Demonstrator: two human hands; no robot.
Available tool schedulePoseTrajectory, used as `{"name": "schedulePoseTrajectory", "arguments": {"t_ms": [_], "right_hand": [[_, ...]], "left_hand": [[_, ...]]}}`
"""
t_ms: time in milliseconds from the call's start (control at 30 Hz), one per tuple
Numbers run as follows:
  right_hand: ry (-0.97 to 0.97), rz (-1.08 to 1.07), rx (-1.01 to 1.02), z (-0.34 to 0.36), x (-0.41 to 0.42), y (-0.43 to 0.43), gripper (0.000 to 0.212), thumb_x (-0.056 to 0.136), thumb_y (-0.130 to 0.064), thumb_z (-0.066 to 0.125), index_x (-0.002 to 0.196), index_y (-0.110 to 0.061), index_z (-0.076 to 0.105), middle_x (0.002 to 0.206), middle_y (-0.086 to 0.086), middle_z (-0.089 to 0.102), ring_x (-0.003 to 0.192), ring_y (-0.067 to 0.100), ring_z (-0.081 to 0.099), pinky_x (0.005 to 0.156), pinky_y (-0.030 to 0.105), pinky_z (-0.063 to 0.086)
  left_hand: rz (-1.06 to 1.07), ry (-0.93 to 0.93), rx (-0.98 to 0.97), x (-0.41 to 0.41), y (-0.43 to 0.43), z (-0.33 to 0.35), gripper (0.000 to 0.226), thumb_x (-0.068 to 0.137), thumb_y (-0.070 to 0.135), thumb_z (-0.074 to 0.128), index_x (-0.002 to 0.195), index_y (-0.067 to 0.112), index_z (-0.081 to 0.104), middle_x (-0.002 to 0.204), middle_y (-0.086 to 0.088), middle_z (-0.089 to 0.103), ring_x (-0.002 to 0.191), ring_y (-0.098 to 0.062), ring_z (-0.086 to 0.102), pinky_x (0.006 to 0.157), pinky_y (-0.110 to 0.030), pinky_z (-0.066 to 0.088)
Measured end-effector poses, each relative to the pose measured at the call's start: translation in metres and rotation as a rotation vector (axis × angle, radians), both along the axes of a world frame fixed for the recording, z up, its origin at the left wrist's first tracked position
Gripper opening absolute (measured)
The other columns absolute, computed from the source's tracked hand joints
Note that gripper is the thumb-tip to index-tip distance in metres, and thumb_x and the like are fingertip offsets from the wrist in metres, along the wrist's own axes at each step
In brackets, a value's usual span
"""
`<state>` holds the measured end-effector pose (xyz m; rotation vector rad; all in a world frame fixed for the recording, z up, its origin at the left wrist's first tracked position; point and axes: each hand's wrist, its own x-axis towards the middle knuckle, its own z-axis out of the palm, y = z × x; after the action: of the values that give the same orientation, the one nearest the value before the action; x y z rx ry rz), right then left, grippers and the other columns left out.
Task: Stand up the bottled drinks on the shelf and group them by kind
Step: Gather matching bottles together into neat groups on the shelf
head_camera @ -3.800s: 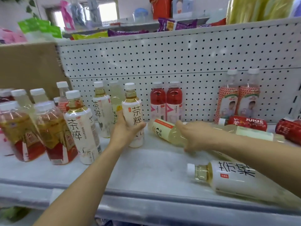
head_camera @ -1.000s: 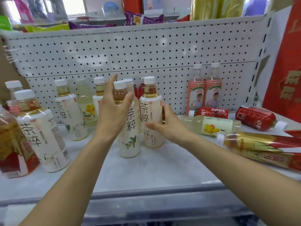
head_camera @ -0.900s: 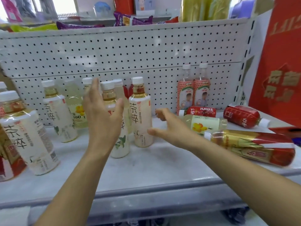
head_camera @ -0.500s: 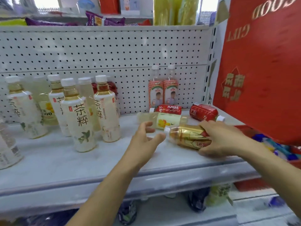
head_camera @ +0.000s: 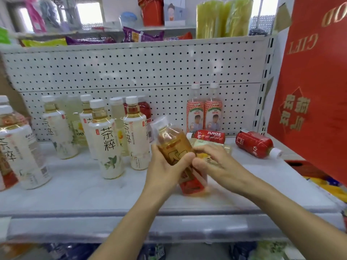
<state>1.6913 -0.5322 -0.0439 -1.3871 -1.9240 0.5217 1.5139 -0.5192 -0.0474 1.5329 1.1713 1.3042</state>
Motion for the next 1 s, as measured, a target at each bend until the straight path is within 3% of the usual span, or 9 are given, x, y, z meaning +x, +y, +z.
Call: {"name": "schedulePoseTrajectory", "arguments": {"t_ms": [133, 267, 367, 533, 633, 700, 800, 900, 1000], "right_hand": [[-0.300, -0.259, 0.085, 0.008, 0.023, 0.042, 0.058, 0.091, -0.055, 0.058, 0.139, -0.025, 0.047, 0.137, -0.005, 0.048, 0.130, 0.014, 0.035, 0.106, 0.036, 0.035], [-0.734, -0.370, -0.018, 0.005, 0.014, 0.076, 0.066, 0.085, -0.053, 0.062, 0.138, -0.019, 0.041, 0.134, 0.007, 0.049, 0.122, 0.025, 0.045, 0.092, 0.037, 0.042], [-0.817, -0.424, -0.045, 0.006, 0.003, 0.085, 0.067, 0.079, -0.053, 0.068, 0.130, -0.016, 0.044, 0.125, 0.008, 0.053, 0.113, 0.025, 0.050, 0.080, 0.034, 0.041], [-0.335, -0.435, -0.186, 0.015, 0.026, 0.068, 0.043, 0.070, -0.048, 0.078, 0.100, -0.027, 0.058, 0.097, -0.005, 0.066, 0.086, 0.014, 0.063, 0.073, 0.036, 0.057], [0.173, -0.439, -0.185, 0.015, 0.045, 0.049, 0.039, 0.073, -0.033, 0.082, 0.101, -0.026, 0.057, 0.095, -0.001, 0.066, 0.085, 0.018, 0.066, 0.070, 0.039, 0.057], [0.363, -0.454, -0.142, 0.008, 0.054, 0.038, 0.042, 0.075, -0.028, 0.081, 0.106, -0.026, 0.053, 0.100, 0.001, 0.065, 0.090, 0.019, 0.066, 0.075, 0.040, 0.055], [0.498, -0.483, -0.076, 0.001, 0.067, 0.024, 0.058, 0.070, -0.026, 0.083, 0.117, -0.031, 0.050, 0.106, 0.000, 0.067, 0.097, 0.019, 0.066, 0.089, 0.049, 0.053], [0.475, -0.514, -0.004, -0.001, 0.077, 0.011, 0.067, 0.070, -0.020, 0.084, 0.123, -0.029, 0.045, 0.110, -0.001, 0.063, 0.102, 0.017, 0.063, 0.091, 0.047, 0.052], [0.447, -0.516, 0.017, 0.001, 0.084, 0.002, 0.063, 0.075, -0.015, 0.083, 0.123, -0.026, 0.043, 0.113, -0.002, 0.059, 0.102, 0.010, 0.060, 0.081, 0.034, 0.048]], "left_hand": [[0.130, 0.393, 0.118, -0.012, 0.014, 0.010, 0.079, 0.072, 0.064, 0.072, 0.132, 0.047, 0.024, 0.113, 0.020, 0.060, 0.102, -0.011, 0.062, 0.090, -0.045, 0.054], [0.121, 0.427, 0.119, -0.014, 0.030, 0.013, 0.077, 0.079, 0.053, 0.074, 0.136, 0.041, 0.025, 0.114, 0.019, 0.055, 0.107, -0.013, 0.060, 0.093, -0.046, 0.053], [0.096, 0.420, 0.133, -0.011, 0.042, 0.012, 0.078, 0.080, 0.051, 0.075, 0.138, 0.039, 0.024, 0.117, 0.017, 0.055, 0.109, -0.013, 0.058, 0.093, -0.043, 0.052], [0.070, 0.390, 0.154, -0.001, 0.073, 0.007, 0.076, 0.080, 0.051, 0.074, 0.136, 0.035, 0.025, 0.123, 0.011, 0.058, 0.112, -0.016, 0.060, 0.095, -0.045, 0.052], [0.059, 0.388, 0.138, 0.009, 0.093, 0.005, 0.076, 0.085, 0.048, 0.071, 0.139, 0.032, 0.021, 0.130, 0.006, 0.056, 0.116, -0.019, 0.059, 0.095, -0.043, 0.051], [0.075, 0.420, 0.135, 0.017, 0.106, 0.004, 0.082, 0.089, 0.046, 0.067, 0.147, 0.027, 0.013, 0.139, 0.001, 0.050, 0.122, -0.023, 0.056, 0.095, -0.044, 0.048], [0.217, 0.665, 0.230, 0.026, 0.112, 0.003, 0.099, 0.092, 0.031, 0.067, 0.156, 0.010, -0.006, 0.158, -0.016, 0.027, 0.141, -0.034, 0.036, 0.111, -0.048, 0.038], [0.402, 0.865, 0.778, 0.042, 0.100, -0.001, 0.098, 0.074, -0.002, 0.069, 0.153, -0.005, 0.013, 0.153, -0.026, 0.028, 0.143, -0.039, 0.029, 0.117, -0.049, 0.031], [0.201, 0.882, 0.937, 0.076, 0.100, -0.002, 0.100, 0.067, -0.013, 0.062, 0.154, 0.002, 0.014, 0.154, -0.020, 0.031, 0.144, -0.035, 0.029, 0.117, -0.045, 0.033]]}}
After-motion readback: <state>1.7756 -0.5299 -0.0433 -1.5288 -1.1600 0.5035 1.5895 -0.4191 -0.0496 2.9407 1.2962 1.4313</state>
